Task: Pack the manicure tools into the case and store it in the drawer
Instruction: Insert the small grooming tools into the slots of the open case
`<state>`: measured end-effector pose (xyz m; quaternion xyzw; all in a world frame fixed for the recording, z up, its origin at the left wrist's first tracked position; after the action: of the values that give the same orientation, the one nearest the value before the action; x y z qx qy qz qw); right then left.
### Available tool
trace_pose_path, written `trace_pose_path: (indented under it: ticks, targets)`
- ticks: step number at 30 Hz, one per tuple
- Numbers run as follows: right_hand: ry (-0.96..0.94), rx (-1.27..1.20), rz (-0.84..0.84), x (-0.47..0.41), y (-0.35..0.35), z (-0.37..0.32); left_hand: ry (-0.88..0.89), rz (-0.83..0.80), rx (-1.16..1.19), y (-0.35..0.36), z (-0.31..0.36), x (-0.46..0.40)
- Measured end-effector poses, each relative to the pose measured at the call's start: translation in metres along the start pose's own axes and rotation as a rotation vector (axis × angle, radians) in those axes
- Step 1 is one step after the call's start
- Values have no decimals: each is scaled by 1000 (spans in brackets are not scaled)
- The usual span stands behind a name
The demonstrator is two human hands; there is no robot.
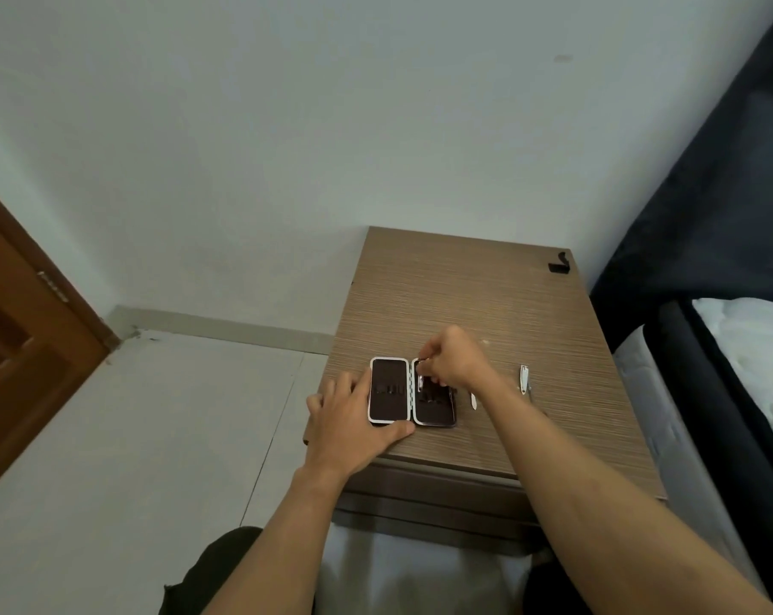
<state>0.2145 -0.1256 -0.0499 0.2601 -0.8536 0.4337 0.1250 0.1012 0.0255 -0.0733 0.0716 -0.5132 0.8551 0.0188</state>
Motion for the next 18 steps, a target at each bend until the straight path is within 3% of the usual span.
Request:
trace_pose_path:
  ticks: [8,12,14,18]
  targets:
    - [0,112,-140,6,14,-3,-18,6,99,0,-2,0]
    - [-14,41,-185,14,12,-2,-14,18,121,-1,-1,4]
    - [11,-17,-115,21,-4,10,-8,19,133,-1,1,6]
    - [157,-34,208,47,-56,50,-14,19,149,-2,-1,6]
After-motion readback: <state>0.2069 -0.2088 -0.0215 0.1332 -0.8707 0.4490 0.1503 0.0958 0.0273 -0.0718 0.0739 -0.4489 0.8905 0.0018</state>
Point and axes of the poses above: each hand's wrist, its own x-axis away from the middle knuckle, its own y-axis out of the palm, z = x × y, the point moved 7 cm from there along -x, towards the middle knuckle, and after that the axes turned 14 degrees about -z, right-handed, at the moved point
